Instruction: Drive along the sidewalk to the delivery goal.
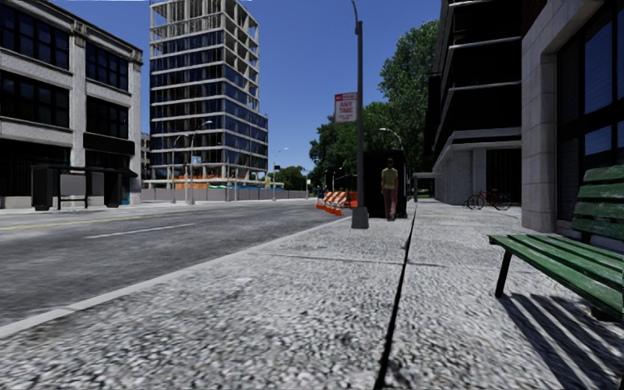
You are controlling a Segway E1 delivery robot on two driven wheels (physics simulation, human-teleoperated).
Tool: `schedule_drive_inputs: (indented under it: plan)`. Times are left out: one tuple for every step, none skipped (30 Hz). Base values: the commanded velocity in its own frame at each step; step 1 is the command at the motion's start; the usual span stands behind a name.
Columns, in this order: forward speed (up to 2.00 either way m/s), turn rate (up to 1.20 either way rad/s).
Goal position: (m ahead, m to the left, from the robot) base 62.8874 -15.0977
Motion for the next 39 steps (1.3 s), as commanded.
schedule_drive_inputs:
  plan:
    - [2.0, -0.15]
    - [2.0, -0.24]
    - [2.0, -0.24]
    - [2.0, -0.38]
    - [2.0, -0.42]
    - [2.0, -0.43]
    - [2.0, -0.43]
    - [2.0, -0.43]
    - [2.0, -0.43]
    - [2.0, -0.43]
    - [2.0, -0.43]
    - [2.0, -0.43]
    - [2.0, -0.43]
    - [2.0, -0.43]
    - [2.0, -0.43]
    - [2.0, -0.43]
    - [2.0, -0.43]
    - [2.0, -0.43]
    - [2.0, -0.43]
    - [2.0, -0.43]
    - [2.0, -0.43]
    - [2.0, -0.43]
    - [2.0, -0.43]
    - [2.0, -0.44]
    - [2.0, -0.44]
    - [2.0, -0.45]
    - [2.0, -0.45]
    - [2.0, -0.46]
    - [2.0, -0.46]
    - [2.0, -0.49]
    - [2.0, -0.56]
    - [2.0, -0.62]
    - [2.0, -0.62]
    - [2.0, -0.64]
    - [2.0, -0.64]
    - [2.0, -0.64]
    - [2.0, -0.64]
    - [2.0, -0.64]
    - [2.0, -0.64]
